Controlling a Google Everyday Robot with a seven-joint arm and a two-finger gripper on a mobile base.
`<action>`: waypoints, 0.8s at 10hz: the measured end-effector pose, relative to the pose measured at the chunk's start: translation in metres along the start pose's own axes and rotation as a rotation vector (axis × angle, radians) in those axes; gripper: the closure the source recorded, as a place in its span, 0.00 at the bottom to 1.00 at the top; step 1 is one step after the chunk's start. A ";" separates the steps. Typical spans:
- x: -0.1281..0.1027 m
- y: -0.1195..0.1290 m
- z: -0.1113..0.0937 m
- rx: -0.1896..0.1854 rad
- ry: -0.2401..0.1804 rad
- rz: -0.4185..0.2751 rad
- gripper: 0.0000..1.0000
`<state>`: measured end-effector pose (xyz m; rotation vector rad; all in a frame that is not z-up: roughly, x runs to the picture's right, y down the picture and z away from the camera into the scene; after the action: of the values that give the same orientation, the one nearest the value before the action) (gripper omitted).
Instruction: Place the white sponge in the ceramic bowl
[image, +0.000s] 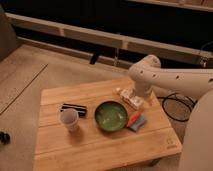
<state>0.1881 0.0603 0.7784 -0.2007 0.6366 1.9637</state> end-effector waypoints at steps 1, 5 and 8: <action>0.000 0.000 0.000 -0.001 -0.001 0.000 0.35; 0.005 -0.025 0.004 -0.045 0.023 0.102 0.35; 0.007 -0.056 0.008 -0.100 0.040 0.209 0.35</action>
<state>0.2351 0.0896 0.7631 -0.2438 0.6060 2.2000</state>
